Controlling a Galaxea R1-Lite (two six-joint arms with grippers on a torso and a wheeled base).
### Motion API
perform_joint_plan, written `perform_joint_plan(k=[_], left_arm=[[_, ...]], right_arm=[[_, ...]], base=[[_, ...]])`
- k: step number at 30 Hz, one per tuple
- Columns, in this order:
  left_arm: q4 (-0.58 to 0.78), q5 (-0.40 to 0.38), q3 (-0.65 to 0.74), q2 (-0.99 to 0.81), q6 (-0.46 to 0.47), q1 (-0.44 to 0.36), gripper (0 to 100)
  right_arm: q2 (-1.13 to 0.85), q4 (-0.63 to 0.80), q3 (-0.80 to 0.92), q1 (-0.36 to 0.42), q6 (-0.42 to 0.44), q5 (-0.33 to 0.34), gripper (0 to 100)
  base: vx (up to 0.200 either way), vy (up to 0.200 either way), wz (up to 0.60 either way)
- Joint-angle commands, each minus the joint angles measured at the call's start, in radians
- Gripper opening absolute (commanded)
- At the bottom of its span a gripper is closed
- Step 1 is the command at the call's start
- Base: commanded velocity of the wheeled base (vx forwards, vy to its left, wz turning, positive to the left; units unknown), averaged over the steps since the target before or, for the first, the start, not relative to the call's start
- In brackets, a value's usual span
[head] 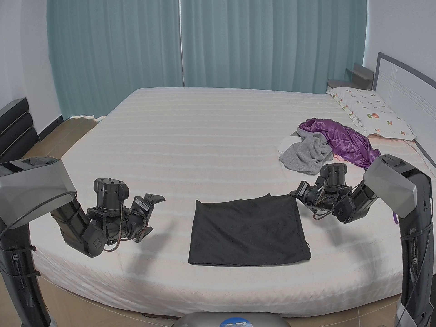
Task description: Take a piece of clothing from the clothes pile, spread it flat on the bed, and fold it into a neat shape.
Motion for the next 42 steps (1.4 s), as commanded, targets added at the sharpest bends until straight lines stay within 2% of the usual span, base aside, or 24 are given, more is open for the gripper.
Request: perform_joint_plan(k=[1, 8, 20, 21, 30, 36, 38, 42], left_arm=[[-0.001, 0.002, -0.001, 0.008, 0.002, -0.002, 100], [-0.001, 0.004, -0.001, 0.008, 0.002, -0.002, 100], [-0.001, 0.004, -0.001, 0.008, 0.002, -0.002, 100], [-0.001, 0.004, -0.003, 0.008, 0.002, -0.002, 100], [0.013, 0.004, -0.107, 0.060, 0.038, -0.036, 100], [0.027, 0.008, -0.265, 0.178, 0.198, -0.082, 100], [0.044, 0.008, -0.301, 0.192, 0.218, -0.087, 100], [0.193, 0.011, -0.474, 0.236, 0.232, -0.117, 100]], right_arm=[[0.001, 0.001, -0.010, -0.008, 0.001, 0.000, 0], [0.015, 0.016, -0.017, -0.022, -0.002, -0.026, 0], [0.018, 0.020, -0.021, -0.033, -0.001, -0.026, 0], [0.016, 0.020, -0.017, -0.031, 0.001, -0.026, 100], [-0.039, 0.016, 0.043, -0.027, 0.002, -0.027, 100], [-0.079, 0.006, 0.108, -0.021, 0.004, -0.032, 100], [-0.082, 0.006, 0.112, -0.021, 0.004, -0.035, 100], [-0.091, 0.007, 0.115, -0.016, 0.004, -0.063, 100]], base=[[0.000, 0.000, 0.00], [0.000, 0.000, 0.00], [0.000, 0.000, 0.00], [0.000, 0.000, 0.00], [0.000, 0.000, 0.00], [0.000, 0.000, 0.00], [0.000, 0.000, 0.00], [0.000, 0.000, 0.00]])
